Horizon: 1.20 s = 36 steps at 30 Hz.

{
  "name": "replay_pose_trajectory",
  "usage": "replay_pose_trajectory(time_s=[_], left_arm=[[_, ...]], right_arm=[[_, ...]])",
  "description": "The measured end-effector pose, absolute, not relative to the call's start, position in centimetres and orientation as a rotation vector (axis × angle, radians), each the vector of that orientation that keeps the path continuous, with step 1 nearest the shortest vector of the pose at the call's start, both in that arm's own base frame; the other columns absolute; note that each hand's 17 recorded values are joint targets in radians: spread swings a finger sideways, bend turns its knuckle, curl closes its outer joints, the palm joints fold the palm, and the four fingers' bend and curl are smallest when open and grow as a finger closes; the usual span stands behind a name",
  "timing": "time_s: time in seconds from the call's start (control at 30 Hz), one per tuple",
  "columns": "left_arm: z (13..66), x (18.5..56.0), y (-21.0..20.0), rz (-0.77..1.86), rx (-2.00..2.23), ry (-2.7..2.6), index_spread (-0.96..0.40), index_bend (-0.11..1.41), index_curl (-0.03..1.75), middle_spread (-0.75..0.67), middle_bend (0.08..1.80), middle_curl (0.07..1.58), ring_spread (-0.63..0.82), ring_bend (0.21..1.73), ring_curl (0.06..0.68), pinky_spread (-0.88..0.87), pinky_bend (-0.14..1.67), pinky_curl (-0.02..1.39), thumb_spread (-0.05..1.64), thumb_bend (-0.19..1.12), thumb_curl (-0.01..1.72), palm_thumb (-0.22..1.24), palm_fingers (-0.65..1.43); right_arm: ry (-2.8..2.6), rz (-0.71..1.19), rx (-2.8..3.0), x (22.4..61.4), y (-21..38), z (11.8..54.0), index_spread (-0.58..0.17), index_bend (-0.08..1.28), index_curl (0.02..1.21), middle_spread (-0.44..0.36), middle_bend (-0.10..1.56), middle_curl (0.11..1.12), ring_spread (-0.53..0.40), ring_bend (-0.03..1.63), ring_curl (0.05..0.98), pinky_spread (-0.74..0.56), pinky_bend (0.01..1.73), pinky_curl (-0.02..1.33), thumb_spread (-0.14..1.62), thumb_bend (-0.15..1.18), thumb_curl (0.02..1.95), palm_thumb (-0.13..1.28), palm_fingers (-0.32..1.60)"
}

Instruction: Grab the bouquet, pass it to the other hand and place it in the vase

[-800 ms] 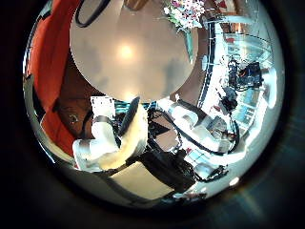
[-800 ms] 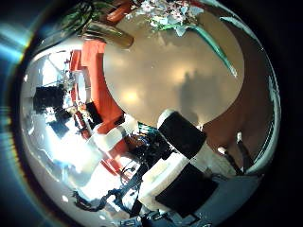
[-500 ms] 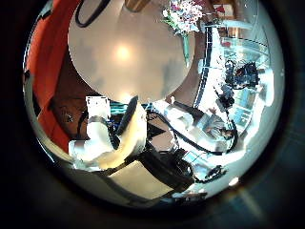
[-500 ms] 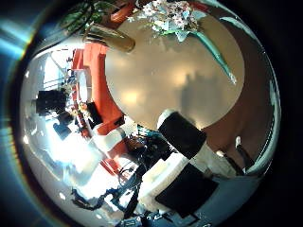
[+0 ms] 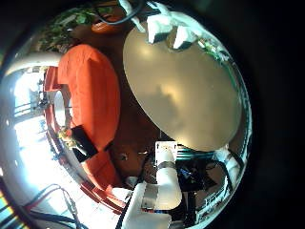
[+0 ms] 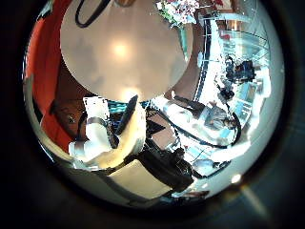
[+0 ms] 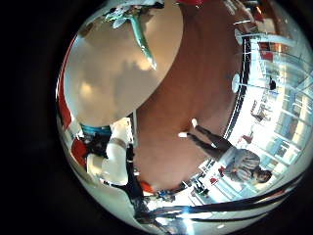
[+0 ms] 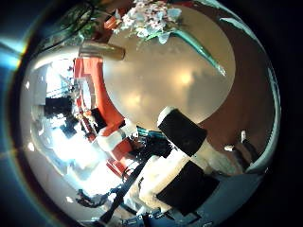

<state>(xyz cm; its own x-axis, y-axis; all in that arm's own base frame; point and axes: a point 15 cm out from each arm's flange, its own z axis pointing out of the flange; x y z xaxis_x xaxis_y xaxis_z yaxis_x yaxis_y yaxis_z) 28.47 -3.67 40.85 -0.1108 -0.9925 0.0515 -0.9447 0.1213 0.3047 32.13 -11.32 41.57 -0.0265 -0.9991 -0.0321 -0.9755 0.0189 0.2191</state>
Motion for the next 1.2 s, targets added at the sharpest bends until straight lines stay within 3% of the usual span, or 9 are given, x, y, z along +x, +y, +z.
replay_pose_trajectory(time_s=[0.2, 0.4, 0.6, 0.87, 1.2], left_arm=[[40.2, 29.0, -6.6, -0.327, 1.762, -2.270, -0.05, 0.19, 0.37, 0.29, 0.18, 0.33, 0.48, 0.49, 0.196, 0.46, 0.28, 0.36, 1.22, -0.02, 0.30, 0.33, 0.18], [40.7, 30.6, -7.4, -0.268, 1.705, -2.357, -0.05, 0.18, 0.37, 0.29, 0.18, 0.32, 0.48, 0.49, 0.196, 0.46, 0.27, 0.36, 1.23, -0.02, 0.30, 0.32, 0.19], [40.3, 30.9, -7.5, -0.248, 1.661, -2.386, -0.05, 0.18, 0.37, 0.29, 0.18, 0.32, 0.48, 0.49, 0.198, 0.46, 0.27, 0.36, 1.23, -0.02, 0.30, 0.31, 0.19], [40.0, 30.8, -7.2, -0.259, 1.640, -2.389, -0.05, 0.18, 0.37, 0.29, 0.18, 0.32, 0.48, 0.48, 0.200, 0.46, 0.27, 0.36, 1.23, -0.02, 0.30, 0.30, 0.19], [40.5, 30.6, -6.3, -0.249, 1.636, -2.393, -0.05, 0.18, 0.37, 0.29, 0.18, 0.32, 0.48, 0.48, 0.202, 0.46, 0.27, 0.36, 1.23, -0.02, 0.30, 0.30, 0.19]], right_arm=[[-2.271, -0.356, 1.956, 35.1, -15.4, 38.4, -0.165, 0.15, 0.30, 0.011, 0.39, 0.42, -0.034, 0.77, 0.301, 0.24, 0.49, 0.22, 1.24, -0.02, 0.30, 0.46, 0.41], [-2.369, -0.549, 1.823, 37.1, -16.0, 33.6, -0.145, 0.17, 0.30, 0.010, 0.42, 0.44, -0.086, 0.84, 0.325, 0.19, 0.54, 0.22, 1.18, -0.02, 0.32, 0.46, 0.42], [-2.446, -0.437, 1.786, 40.4, -15.4, 31.3, -0.144, 0.19, 0.32, -0.012, 0.47, 0.46, -0.121, 0.86, 0.338, 0.15, 0.55, 0.21, 1.13, -0.02, 0.34, 0.47, 0.43], [-2.374, -0.511, 1.739, 42.1, -12.5, 24.4, -0.151, 0.20, 0.36, -0.011, 0.49, 0.48, -0.134, 0.87, 0.345, 0.11, 0.56, 0.19, 1.09, -0.02, 0.36, 0.50, 0.44], [-2.357, -0.549, 1.679, 43.3, -11.9, 20.1, -0.154, 0.19, 0.39, -0.009, 0.50, 0.50, -0.132, 0.89, 0.352, 0.09, 0.59, 0.17, 1.07, -0.02, 0.37, 0.50, 0.44]])
